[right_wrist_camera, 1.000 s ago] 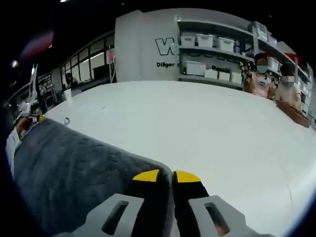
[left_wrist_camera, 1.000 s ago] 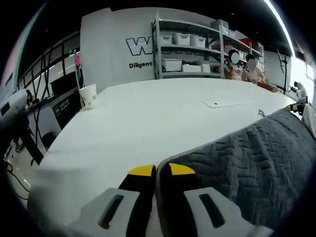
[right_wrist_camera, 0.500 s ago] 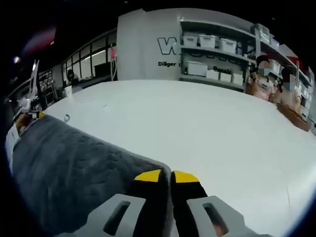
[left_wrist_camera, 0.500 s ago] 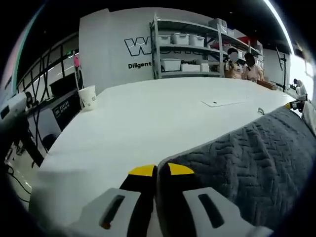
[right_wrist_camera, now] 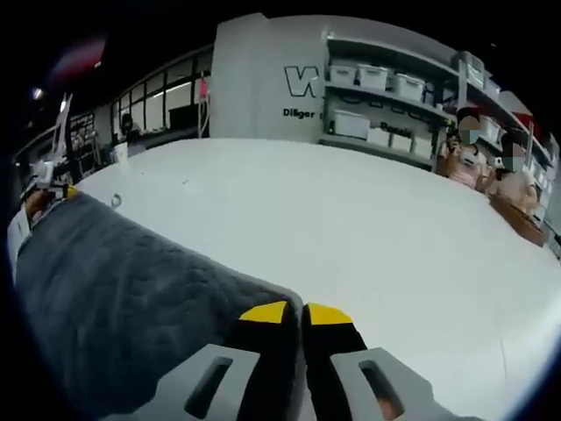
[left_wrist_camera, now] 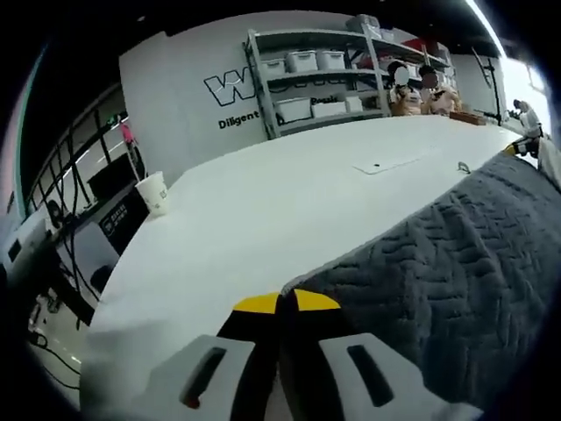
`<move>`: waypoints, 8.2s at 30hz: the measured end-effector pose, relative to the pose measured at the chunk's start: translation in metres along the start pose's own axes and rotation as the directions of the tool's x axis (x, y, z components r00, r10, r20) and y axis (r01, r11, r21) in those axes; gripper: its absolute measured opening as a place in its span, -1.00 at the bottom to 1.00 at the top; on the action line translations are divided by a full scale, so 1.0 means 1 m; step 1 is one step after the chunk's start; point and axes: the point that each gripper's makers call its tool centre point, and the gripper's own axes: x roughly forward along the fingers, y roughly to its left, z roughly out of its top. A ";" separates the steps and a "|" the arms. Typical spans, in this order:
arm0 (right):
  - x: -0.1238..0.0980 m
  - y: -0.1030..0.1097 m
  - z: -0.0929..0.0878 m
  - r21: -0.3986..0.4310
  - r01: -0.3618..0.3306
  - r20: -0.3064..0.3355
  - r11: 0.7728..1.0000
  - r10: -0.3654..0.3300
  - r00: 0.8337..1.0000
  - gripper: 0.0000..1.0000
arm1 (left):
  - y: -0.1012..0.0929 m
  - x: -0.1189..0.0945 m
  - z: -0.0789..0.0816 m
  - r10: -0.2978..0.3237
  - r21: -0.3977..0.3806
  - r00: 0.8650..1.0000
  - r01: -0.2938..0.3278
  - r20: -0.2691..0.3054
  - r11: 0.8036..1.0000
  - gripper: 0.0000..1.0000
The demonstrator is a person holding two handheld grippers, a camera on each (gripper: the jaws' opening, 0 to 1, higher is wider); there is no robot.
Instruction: Open the folded towel by lifting each exposed corner and separating the folded layers until the towel lies flat within the target outline without major curled edges
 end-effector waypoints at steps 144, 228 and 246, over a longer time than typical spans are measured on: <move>-0.096 0.110 0.023 -0.001 -0.185 0.033 0.983 0.185 0.982 0.98 | -0.099 -0.125 0.045 -0.262 -0.164 0.949 0.290 0.175 0.943 0.95; -0.086 0.417 0.101 -0.385 -0.742 0.073 0.548 0.820 0.568 0.44 | -0.126 -0.114 -0.033 -0.332 -0.079 0.930 0.347 0.157 0.935 0.88; -0.026 0.512 0.085 -0.426 -0.786 -0.062 0.448 0.852 0.520 0.30 | -0.126 -0.113 -0.033 -0.334 -0.078 0.928 0.350 0.161 0.933 0.88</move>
